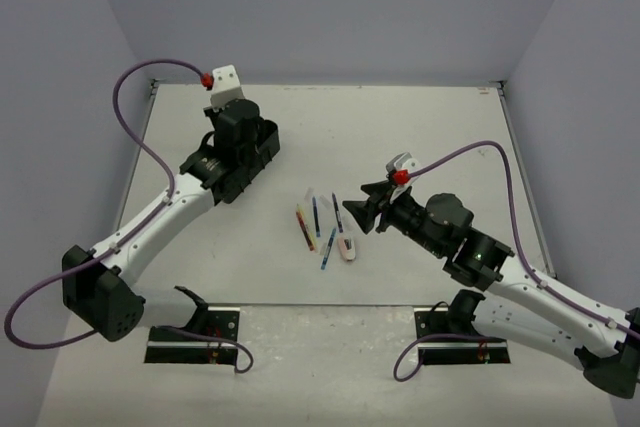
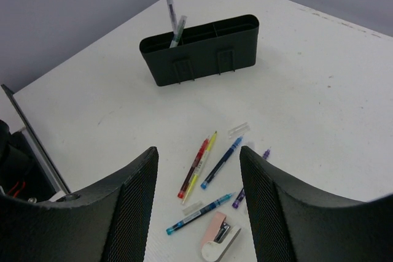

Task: Sort the stationery into containers
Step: Place the pen in the storage box.

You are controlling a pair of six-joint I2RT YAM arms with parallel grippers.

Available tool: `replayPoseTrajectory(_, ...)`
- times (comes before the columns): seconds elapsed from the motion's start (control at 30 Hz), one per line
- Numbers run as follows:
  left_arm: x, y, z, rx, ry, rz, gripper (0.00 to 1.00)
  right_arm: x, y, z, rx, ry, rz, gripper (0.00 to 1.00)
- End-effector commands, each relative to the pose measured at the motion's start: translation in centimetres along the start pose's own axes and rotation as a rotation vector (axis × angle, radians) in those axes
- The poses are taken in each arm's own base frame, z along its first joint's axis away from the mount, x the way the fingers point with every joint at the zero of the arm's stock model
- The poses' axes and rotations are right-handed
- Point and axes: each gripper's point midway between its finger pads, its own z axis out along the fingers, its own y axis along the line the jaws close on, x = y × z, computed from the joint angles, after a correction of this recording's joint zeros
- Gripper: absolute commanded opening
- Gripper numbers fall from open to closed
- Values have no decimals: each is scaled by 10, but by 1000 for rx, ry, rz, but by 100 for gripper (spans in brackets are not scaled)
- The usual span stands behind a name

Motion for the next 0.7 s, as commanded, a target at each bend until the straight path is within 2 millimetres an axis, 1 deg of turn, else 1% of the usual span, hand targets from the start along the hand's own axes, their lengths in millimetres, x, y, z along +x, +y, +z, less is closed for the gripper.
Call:
replayPoseTrajectory(0.0, -17, 29, 24, -179, -96, 86, 0, -12, -7, 2, 43, -63, 38, 57)
replayPoseTrajectory(0.1, -1, 27, 38, -159, -76, 100, 0, -10, -6, 4, 41, -57, 35, 58)
replayPoseTrajectory(0.17, 4, 27, 42, -152, -73, 101, 0, -10, -6, 4, 40, -53, 35, 58)
replayPoseTrajectory(0.3, 25, 29, 45, -144, -50, 115, 0, -9, -4, 4, 32, -50, 37, 58)
replayPoseTrajectory(0.4, 39, 36, 46, -165, -39, 135, 0, -8, -4, 5, 32, -48, 38, 58)
replayPoseTrajectory(0.43, 48, 37, 47, -164, -28, 152, 0, -7, -4, 5, 31, -46, 37, 58)
replayPoseTrajectory(0.57, 63, 36, 46, -141, 5, 164, 1, -6, -5, 5, 33, -42, 36, 58)
replayPoseTrajectory(0.67, 62, 38, 42, -138, 13, 147, 28, -4, -6, 7, 39, -37, 36, 58)
